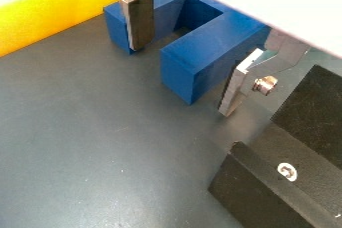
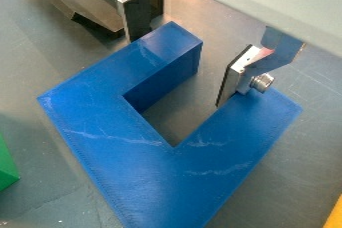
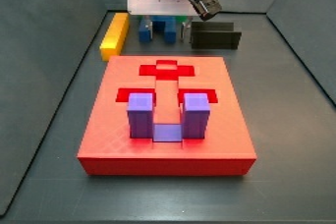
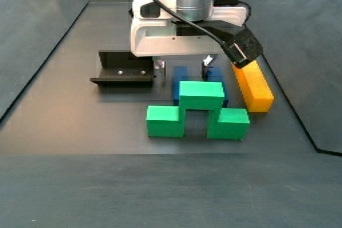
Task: Pick up the blue object. Move up. Place the blue object on the fixture. Regrasp the blue object. Move to above the board. Insert the blue object.
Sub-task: Pick up the blue object.
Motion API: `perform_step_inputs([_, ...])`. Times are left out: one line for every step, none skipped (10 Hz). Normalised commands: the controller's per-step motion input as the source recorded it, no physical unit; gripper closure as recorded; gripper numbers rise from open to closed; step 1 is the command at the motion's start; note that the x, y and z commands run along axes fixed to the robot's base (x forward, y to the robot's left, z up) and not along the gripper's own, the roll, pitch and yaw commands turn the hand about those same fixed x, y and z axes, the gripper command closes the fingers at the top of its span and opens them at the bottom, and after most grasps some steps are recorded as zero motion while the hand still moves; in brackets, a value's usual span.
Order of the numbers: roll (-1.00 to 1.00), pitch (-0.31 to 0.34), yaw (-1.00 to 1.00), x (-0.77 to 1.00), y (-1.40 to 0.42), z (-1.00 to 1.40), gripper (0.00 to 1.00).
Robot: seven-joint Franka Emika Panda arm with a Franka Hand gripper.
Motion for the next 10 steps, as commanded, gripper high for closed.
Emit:
perform_step_inputs([0.0,0.006,0.0,0.0,0.0,0.0,0.0])
perform_step_inputs([0.0,0.0,0.0,0.0,0.0,-0.02,0.0])
perform_step_inputs([0.07,0.0,0.0,0.0,0.0,0.0,0.0])
perform_step_inputs([0.0,0.0,0.0,0.0,0.0,0.0,1.0])
perform_step_inputs([0.0,0.0,0.0,0.0,0.0,0.0,1.0])
perform_step_inputs([0.0,0.0,0.0,0.0,0.0,0.0,1.0])
perform_step_inputs([0.0,0.0,0.0,0.0,0.0,0.0,1.0])
perform_step_inputs([0.0,0.0,0.0,0.0,0.0,0.0,1.0])
perform_step_inputs([0.0,0.0,0.0,0.0,0.0,0.0,1.0])
perform_step_inputs([0.0,0.0,0.0,0.0,0.0,0.0,1.0])
